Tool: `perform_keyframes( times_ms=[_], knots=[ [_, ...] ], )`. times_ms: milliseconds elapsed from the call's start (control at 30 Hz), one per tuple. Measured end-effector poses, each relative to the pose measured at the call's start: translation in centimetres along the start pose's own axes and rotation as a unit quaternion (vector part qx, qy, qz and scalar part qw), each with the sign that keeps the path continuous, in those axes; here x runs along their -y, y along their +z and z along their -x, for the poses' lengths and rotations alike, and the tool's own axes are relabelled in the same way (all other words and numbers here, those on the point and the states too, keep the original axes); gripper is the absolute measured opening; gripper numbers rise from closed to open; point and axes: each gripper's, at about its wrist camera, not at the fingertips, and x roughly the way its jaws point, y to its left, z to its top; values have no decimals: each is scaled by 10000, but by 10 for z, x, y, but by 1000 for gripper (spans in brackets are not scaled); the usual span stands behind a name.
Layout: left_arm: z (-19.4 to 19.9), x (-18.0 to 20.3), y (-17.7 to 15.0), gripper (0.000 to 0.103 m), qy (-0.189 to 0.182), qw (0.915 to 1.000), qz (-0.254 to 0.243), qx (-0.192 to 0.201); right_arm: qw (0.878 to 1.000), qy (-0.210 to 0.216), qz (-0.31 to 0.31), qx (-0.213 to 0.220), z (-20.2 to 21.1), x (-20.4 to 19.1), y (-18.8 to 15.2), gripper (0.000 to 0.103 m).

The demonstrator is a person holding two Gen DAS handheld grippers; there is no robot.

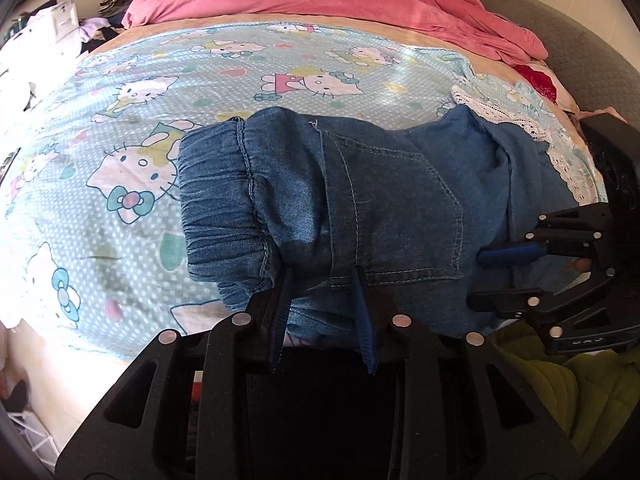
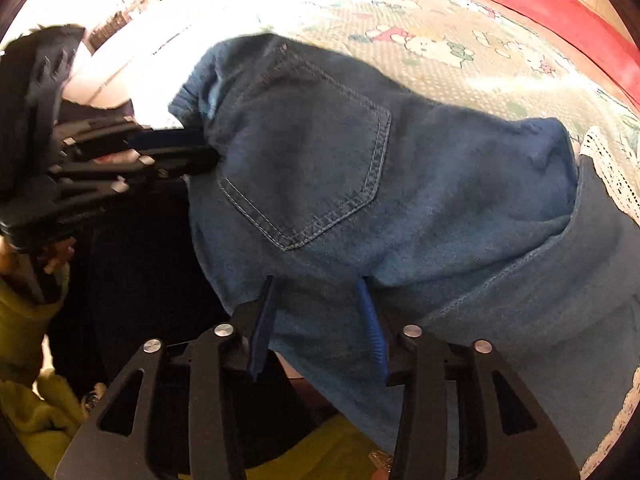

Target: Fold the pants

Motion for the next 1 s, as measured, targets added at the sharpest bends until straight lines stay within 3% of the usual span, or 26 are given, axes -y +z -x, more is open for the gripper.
perform_keyframes(
  times_ms=[167, 233, 367, 433, 667, 1000],
  knots=[
    [17, 2, 2, 24, -1, 9998, 81, 202, 9985, 14, -240, 493, 31, 17, 1, 42],
    [28, 2, 2, 29, -24, 9994, 141, 314, 9969, -47, -365, 696, 46, 26, 1, 54],
    [41, 4, 5, 33, 97, 9990, 144, 415, 9941, -269, -519, 917, 59, 44, 4, 55],
    [46, 4, 8, 36, 111, 9988, 202, 433, 9922, -379, -604, 1021, 69, 55, 2, 65],
    [66, 14, 16, 58, 164, 9978, 158, 622, 9846, -712, -831, 1362, 99, 69, 15, 66],
    [65, 52, 40, 66, -222, 9979, -155, 590, 9714, -1164, -1500, 1427, 115, 141, 26, 66]
  ],
)
